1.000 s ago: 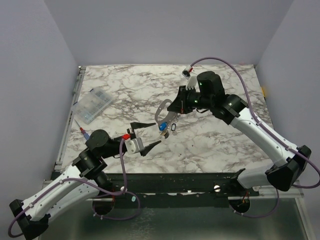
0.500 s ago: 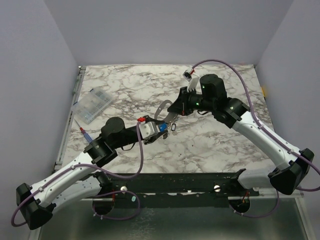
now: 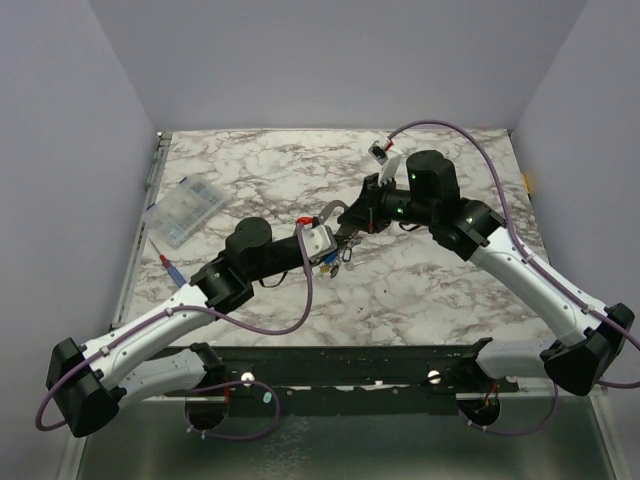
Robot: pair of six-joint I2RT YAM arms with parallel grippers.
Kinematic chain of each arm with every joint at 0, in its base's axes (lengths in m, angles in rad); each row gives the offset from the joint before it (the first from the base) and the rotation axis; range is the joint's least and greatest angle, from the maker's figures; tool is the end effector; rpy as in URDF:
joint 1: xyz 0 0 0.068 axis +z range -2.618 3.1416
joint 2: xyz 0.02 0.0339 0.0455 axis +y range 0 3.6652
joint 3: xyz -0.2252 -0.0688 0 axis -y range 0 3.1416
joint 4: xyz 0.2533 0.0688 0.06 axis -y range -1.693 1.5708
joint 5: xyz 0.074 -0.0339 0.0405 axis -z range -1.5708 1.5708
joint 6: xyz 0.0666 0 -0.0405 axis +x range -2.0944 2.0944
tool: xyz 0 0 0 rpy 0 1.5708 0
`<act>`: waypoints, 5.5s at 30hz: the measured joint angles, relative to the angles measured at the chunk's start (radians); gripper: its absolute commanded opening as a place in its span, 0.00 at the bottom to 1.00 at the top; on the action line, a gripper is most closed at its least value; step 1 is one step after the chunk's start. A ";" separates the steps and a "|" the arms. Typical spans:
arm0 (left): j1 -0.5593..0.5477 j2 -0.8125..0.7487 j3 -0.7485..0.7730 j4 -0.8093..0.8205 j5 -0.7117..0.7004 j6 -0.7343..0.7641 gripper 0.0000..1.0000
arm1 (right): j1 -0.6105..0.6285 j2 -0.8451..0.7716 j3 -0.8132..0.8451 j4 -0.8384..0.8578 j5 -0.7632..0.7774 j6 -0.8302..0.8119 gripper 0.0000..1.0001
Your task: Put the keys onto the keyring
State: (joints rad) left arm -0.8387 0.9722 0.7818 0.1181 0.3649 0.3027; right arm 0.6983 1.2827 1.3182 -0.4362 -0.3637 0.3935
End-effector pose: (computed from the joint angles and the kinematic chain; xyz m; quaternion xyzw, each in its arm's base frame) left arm 0.1755 -0.2309 0.3007 0.4930 0.5392 -0.3055 0.6107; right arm 0.2394 0.2319 0.3452 -0.2232 0.7953 0.4108 0.3859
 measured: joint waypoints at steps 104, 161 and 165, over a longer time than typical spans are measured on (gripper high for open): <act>-0.019 -0.223 -0.229 0.352 -0.191 -0.380 0.00 | 0.005 -0.097 -0.188 0.294 -0.361 -0.189 0.30; -0.014 -0.359 -0.209 0.109 0.121 -0.045 0.32 | 0.014 -0.149 -0.111 0.056 -0.332 -0.414 0.01; -0.014 -0.354 -0.206 0.042 0.166 0.016 0.40 | 0.005 -0.149 -0.109 0.056 -0.332 -0.413 0.01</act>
State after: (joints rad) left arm -0.8524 0.6178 0.5762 0.1600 0.5312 0.3183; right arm 0.7036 1.1339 1.2091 -0.3798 -0.6960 -0.0193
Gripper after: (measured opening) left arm 0.340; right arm 0.015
